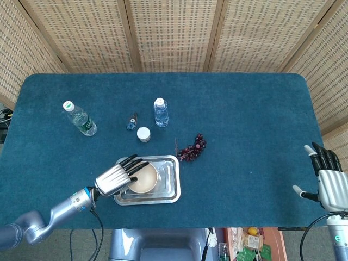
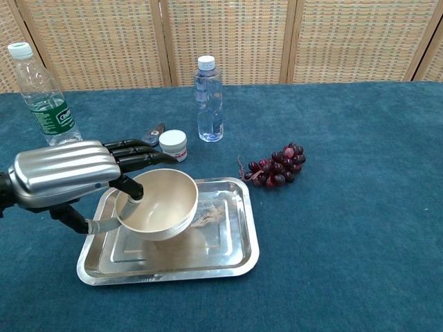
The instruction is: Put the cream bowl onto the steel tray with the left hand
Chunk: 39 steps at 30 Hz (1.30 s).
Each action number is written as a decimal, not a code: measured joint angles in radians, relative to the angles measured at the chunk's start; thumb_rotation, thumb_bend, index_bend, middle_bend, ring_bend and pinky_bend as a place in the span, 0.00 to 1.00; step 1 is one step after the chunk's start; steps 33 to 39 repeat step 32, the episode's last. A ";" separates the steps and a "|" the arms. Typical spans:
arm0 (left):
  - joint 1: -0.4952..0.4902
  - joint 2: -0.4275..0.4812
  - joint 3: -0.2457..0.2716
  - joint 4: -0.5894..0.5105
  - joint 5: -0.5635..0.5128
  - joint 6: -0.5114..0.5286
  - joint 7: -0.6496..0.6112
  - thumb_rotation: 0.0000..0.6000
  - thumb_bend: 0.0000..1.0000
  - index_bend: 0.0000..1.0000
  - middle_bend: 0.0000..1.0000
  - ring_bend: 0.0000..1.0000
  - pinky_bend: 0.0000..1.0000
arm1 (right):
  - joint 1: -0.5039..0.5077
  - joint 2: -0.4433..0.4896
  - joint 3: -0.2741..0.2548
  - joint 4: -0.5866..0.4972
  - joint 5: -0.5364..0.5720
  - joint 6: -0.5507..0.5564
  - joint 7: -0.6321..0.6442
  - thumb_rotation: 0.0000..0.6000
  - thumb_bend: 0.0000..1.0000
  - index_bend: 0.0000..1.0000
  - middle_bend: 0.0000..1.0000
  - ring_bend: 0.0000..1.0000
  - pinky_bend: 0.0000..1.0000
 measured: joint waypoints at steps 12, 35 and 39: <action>0.004 0.036 0.005 -0.051 -0.061 0.021 0.026 1.00 0.00 0.00 0.00 0.00 0.00 | -0.006 0.001 -0.003 0.002 -0.029 0.023 -0.001 1.00 0.00 0.05 0.00 0.00 0.00; 0.380 0.459 -0.006 -0.414 -0.365 0.420 0.051 1.00 0.00 0.00 0.00 0.00 0.00 | -0.032 0.035 -0.026 -0.027 -0.113 0.076 0.060 1.00 0.00 0.05 0.00 0.00 0.00; 0.380 0.459 -0.006 -0.414 -0.365 0.420 0.051 1.00 0.00 0.00 0.00 0.00 0.00 | -0.032 0.035 -0.026 -0.027 -0.113 0.076 0.060 1.00 0.00 0.05 0.00 0.00 0.00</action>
